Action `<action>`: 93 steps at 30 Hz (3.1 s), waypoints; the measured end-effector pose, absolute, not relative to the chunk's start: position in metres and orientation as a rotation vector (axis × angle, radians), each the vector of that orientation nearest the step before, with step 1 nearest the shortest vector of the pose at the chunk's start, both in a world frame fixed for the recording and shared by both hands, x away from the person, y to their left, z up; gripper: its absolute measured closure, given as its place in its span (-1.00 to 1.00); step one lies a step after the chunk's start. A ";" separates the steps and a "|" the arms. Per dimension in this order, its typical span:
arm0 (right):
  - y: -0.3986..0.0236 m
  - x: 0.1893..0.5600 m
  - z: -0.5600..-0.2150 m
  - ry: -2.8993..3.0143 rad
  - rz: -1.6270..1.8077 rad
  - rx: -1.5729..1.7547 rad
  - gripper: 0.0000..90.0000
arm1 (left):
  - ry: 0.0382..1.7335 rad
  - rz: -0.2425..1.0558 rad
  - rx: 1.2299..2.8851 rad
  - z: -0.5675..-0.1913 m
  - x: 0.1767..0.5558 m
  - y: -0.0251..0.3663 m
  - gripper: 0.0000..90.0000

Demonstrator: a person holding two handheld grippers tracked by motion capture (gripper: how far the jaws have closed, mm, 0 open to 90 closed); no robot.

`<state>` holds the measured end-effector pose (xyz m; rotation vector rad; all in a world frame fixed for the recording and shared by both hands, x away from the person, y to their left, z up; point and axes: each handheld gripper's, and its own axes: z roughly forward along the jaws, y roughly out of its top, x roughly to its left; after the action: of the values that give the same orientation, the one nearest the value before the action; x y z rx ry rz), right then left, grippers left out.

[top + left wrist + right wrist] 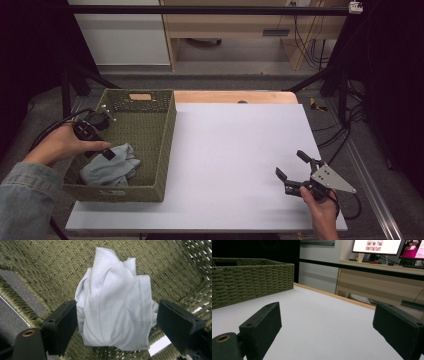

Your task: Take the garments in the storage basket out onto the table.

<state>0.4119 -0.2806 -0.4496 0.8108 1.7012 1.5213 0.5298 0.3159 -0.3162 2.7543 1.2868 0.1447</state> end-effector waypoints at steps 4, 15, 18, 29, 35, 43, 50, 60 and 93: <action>-0.280 0.412 -0.450 1.704 1.523 0.814 -0.81 | 1.283 0.133 2.755 -0.324 0.530 0.318 -0.67; -0.280 0.412 -0.450 1.706 1.515 0.807 -0.81 | 1.290 0.137 2.706 -0.348 0.525 0.327 -0.67; -0.280 0.412 -0.450 1.701 1.519 0.818 -0.81 | 1.297 0.127 2.704 -0.356 0.524 0.331 -0.68; -0.280 0.412 -0.450 1.702 1.520 0.815 -0.81 | 1.310 0.118 2.684 -0.370 0.522 0.337 -0.70; -0.280 0.412 -0.450 1.705 1.519 0.815 -0.81 | 1.336 0.125 2.667 -0.377 0.524 0.343 -0.72; -0.280 0.412 -0.450 1.705 1.520 0.815 -0.81 | 1.354 0.103 2.672 -0.383 0.524 0.346 -0.72; -0.280 0.412 -0.450 1.708 1.518 0.814 -0.81 | 1.368 0.093 2.668 -0.387 0.524 0.348 -0.74; -0.280 0.412 -0.450 1.707 1.520 0.814 -0.81 | 1.362 0.078 2.667 -0.393 0.521 0.344 -0.71; -0.279 0.412 -0.450 1.711 1.520 0.812 -0.81 | 1.374 0.028 2.700 -0.406 0.513 0.333 0.50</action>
<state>0.4120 -0.2795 -0.4501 0.8117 1.7109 1.5201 0.5131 0.3334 -0.4062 2.6997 1.3740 0.0276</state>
